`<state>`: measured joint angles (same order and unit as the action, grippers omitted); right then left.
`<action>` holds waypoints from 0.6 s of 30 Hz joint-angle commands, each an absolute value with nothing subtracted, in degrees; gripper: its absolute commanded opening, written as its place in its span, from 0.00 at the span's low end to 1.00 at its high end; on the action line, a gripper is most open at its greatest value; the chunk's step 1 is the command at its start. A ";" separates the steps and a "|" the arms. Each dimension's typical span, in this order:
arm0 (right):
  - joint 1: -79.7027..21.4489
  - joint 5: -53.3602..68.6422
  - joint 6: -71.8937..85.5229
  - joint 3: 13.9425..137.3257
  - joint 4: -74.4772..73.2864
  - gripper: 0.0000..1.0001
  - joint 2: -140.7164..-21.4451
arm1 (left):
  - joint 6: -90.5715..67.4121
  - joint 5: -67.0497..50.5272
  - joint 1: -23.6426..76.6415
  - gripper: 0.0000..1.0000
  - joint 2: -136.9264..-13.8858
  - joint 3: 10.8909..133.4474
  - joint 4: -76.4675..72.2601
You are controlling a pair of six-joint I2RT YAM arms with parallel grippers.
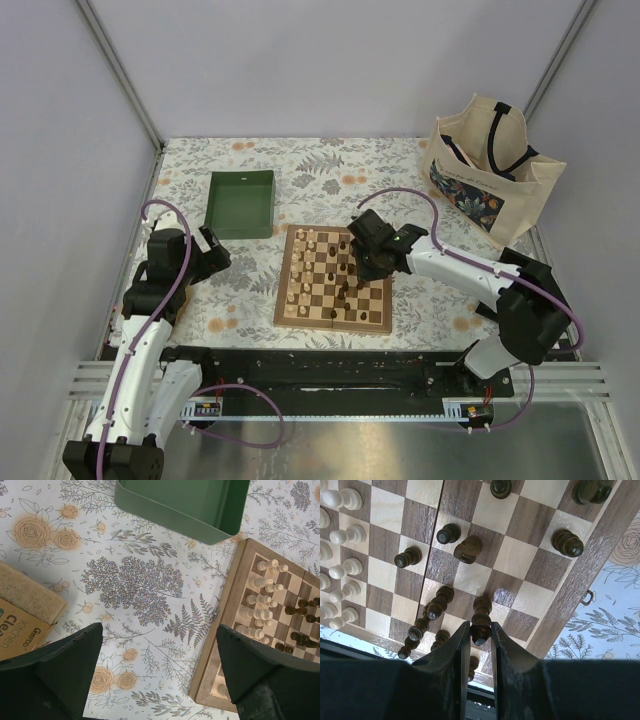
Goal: Set up the chess pieces on the board
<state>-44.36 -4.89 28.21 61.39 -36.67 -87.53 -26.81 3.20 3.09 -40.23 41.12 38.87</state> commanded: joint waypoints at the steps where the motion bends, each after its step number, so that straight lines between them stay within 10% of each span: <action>1: -45.44 -7.73 28.57 63.98 -36.39 0.28 -88.42 | -26.54 2.46 2.81 0.99 -39.73 41.92 36.04; 18: -46.05 -7.73 28.65 65.48 -37.35 0.41 -89.21 | -26.54 2.20 2.81 0.99 -39.81 42.01 36.04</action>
